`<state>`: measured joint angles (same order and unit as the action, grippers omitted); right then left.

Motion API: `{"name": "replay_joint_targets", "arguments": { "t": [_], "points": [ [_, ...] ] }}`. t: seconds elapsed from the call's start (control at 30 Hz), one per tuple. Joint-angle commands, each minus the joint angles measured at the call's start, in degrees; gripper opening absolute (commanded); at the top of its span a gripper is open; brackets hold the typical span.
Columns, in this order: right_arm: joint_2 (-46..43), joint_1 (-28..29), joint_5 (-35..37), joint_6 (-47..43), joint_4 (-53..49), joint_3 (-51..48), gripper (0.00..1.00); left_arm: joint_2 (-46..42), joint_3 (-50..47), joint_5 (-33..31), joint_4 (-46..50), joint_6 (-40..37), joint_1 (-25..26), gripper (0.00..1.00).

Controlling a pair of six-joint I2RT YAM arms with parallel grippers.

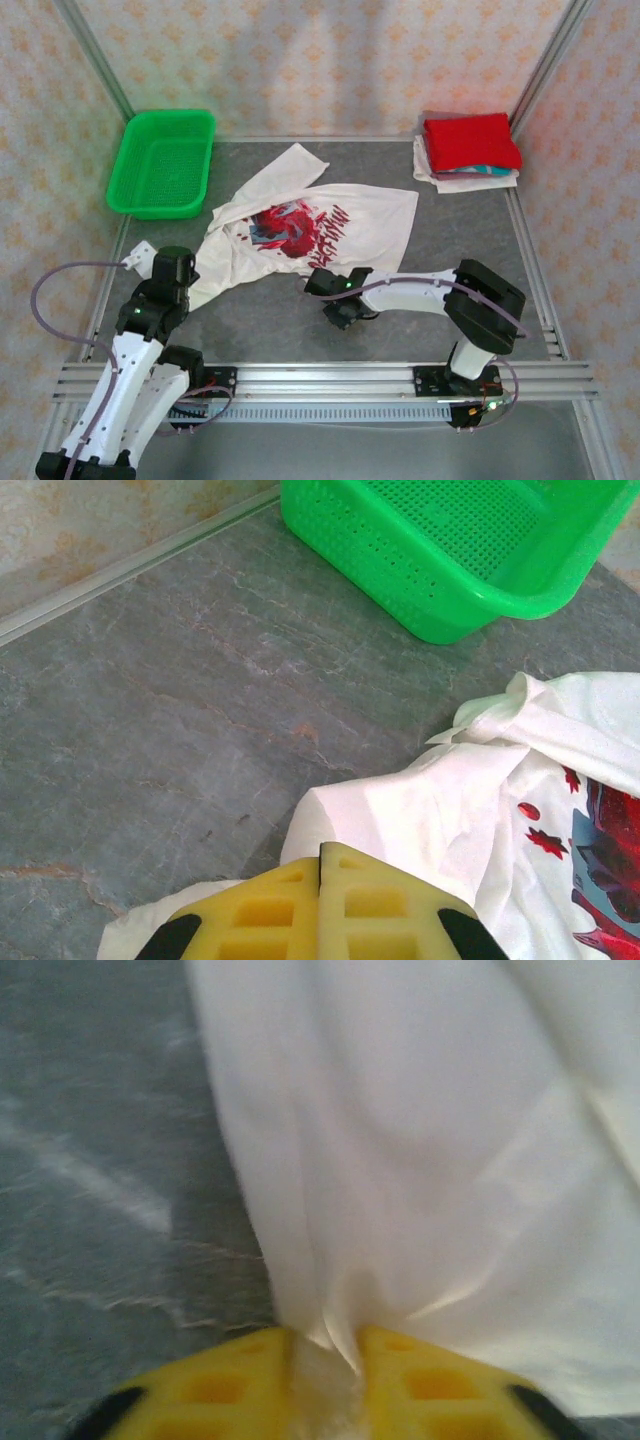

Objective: Fold and stack the t-shirts

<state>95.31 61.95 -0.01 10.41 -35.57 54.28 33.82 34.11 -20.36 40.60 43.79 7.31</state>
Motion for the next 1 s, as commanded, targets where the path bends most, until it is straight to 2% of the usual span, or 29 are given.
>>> {"name": "replay_joint_targets", "arguments": {
  "t": [0.0,0.1,0.3,0.4,0.47,0.63,0.73,0.83,0.97],
  "points": [
    [-1.5,-0.5,9.7,0.8,-4.5,1.7,0.10,-2.7,0.3,2.5,-2.2,-2.4,-0.8,0.00],
    [-6.9,-1.1,11.7,0.1,-5.6,2.8,0.00,-4.8,3.9,3.1,-1.8,-4.1,-0.8,0.00],
    [-23.4,-3.0,12.8,-4.0,-7.1,3.0,0.00,-4.8,16.4,1.1,2.8,-8.7,-0.8,0.00],
    [-30.4,-3.5,17.1,-4.9,-11.1,4.7,0.00,-4.1,21.8,-0.5,4.9,-10.4,-0.8,0.00],
    [-34.3,-5.4,17.6,-5.6,-12.0,4.3,0.00,-4.3,22.9,-0.4,4.0,-10.9,-0.9,0.00],
    [-37.3,-7.1,19.4,-3.7,-13.9,2.9,0.00,-2.6,24.0,3.2,5.2,-10.1,-0.8,0.00],
    [-37.6,-7.2,18.0,-2.9,-13.4,0.6,0.00,-2.5,23.0,4.5,6.2,-10.6,-0.9,0.00],
    [-38.4,-7.6,16.1,-1.8,-11.7,-1.1,0.00,-2.8,22.1,4.9,7.9,-10.3,-0.9,0.00],
    [-39.7,-8.1,17.3,-1.6,-10.2,-1.4,0.00,-4.6,20.8,4.9,6.4,-10.2,-0.8,0.00]
  ]
}}
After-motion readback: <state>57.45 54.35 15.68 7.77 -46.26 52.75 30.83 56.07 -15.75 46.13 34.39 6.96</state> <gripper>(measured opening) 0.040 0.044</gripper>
